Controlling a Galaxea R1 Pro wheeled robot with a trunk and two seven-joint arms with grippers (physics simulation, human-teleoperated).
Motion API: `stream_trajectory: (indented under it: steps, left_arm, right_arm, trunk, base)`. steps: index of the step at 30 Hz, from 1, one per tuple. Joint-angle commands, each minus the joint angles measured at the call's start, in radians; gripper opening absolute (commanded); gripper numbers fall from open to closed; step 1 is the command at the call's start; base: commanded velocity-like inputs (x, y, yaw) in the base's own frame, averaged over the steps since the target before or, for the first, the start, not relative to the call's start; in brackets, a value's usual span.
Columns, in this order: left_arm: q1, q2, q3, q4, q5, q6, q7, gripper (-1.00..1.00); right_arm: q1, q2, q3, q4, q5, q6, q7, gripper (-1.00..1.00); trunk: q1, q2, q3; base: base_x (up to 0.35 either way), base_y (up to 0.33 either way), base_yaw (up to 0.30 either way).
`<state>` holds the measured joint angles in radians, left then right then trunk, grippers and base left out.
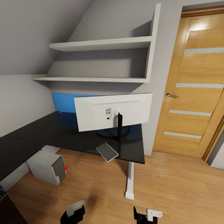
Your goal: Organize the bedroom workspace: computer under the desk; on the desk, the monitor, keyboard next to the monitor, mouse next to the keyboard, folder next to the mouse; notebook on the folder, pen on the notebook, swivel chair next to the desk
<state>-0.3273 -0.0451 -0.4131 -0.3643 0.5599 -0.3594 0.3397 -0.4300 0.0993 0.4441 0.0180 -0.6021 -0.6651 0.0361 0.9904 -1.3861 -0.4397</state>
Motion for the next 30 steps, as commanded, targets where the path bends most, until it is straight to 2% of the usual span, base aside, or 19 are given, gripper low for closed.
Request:
stream_trajectory:
  steps: [1,4,8,11,12,14,15,16,17,19,23,24,26,30]
  left_arm:
    - [-0.001,0.001,-0.009,-0.001,0.006,-0.004,0.007,1.00]
    - [-0.001,0.011,-0.009,-0.026,0.007,-0.002,0.003,1.00]
    - [0.004,0.037,-0.009,-0.083,0.012,0.020,0.000,1.00]
    - [0.048,0.078,-0.010,-0.220,0.015,0.107,0.000,1.00]
    - [0.084,0.100,-0.010,-0.312,0.016,0.163,0.000,1.00]
    - [0.131,0.125,-0.010,-0.421,0.016,0.229,-0.001,1.00]
    - [0.213,0.164,-0.010,-0.591,0.016,0.331,0.000,1.00]
    - [0.265,0.187,-0.010,-0.692,0.017,0.389,0.001,1.00]
    - [0.310,0.208,-0.010,-0.773,0.017,0.427,0.001,1.00]
    - [0.368,0.246,-0.010,-0.873,0.039,0.469,0.002,1.00]
    - [0.398,0.282,-0.008,-0.928,0.104,0.490,0.001,1.00]
    - [0.403,0.302,-0.008,-0.940,0.125,0.493,0.001,1.00]
    - [0.406,0.320,-0.007,-0.950,0.139,0.496,0.001,1.00]
    - [0.409,0.331,-0.007,-0.955,0.148,0.496,0.004,1.00]
  right_arm:
    - [-0.001,0.000,0.007,0.002,-0.011,-0.004,0.004,1.00]
    - [-0.001,0.000,0.007,0.002,-0.011,-0.004,0.004,1.00]
    - [-0.001,0.000,0.007,0.002,-0.011,-0.004,0.004,1.00]
    - [-0.001,0.001,0.007,0.002,-0.010,-0.004,0.004,1.00]
    - [-0.001,0.001,0.007,0.002,-0.010,-0.004,0.004,1.00]
    - [-0.001,0.001,0.008,0.002,-0.010,-0.004,0.004,1.00]
    - [-0.001,0.002,0.008,0.002,-0.010,-0.003,0.004,1.00]
    - [-0.001,0.002,0.008,0.002,-0.010,-0.003,0.004,1.00]
    - [-0.001,0.002,0.008,0.003,-0.010,-0.003,0.004,1.00]
    - [-0.001,0.002,0.008,0.003,-0.010,-0.002,0.004,1.00]
    - [-0.001,0.002,0.008,0.003,-0.011,-0.002,0.004,1.00]
    - [-0.001,0.002,0.008,0.003,-0.011,-0.002,0.004,1.00]
    - [-0.001,0.002,0.008,0.003,-0.011,-0.002,0.004,1.00]
    - [-0.001,0.005,0.009,0.003,-0.010,-0.005,0.005,1.00]
  trunk:
    - [0.004,-0.008,-0.004]
    - [0.015,-0.029,-0.014]
    - [0.031,-0.057,-0.026]
    - [0.042,-0.078,-0.036]
    - [0.046,-0.085,-0.039]
    - [0.054,-0.099,-0.045]
    - [0.058,-0.106,-0.048]
    - [0.061,-0.113,-0.051]
    - [0.065,-0.120,-0.054]
    - [0.073,-0.134,-0.061]
    - [0.088,-0.162,-0.073]
    - [0.092,-0.169,-0.076]
    - [0.100,-0.183,-0.083]
    - [0.115,-0.211,-0.095]
  base:
    - [0.000,0.000,0.000]
    - [0.000,0.000,0.000]
    - [0.000,0.000,0.000]
    - [0.000,0.000,0.000]
    - [0.000,0.000,0.000]
    - [0.000,0.000,0.000]
    - [0.000,0.000,0.000]
    - [0.000,0.000,0.000]
    - [0.000,0.000,0.000]
    - [0.000,0.000,0.000]
    - [0.000,0.000,0.000]
    - [0.000,0.000,0.000]
    - [0.000,0.000,0.000]
    - [0.000,0.000,0.000]
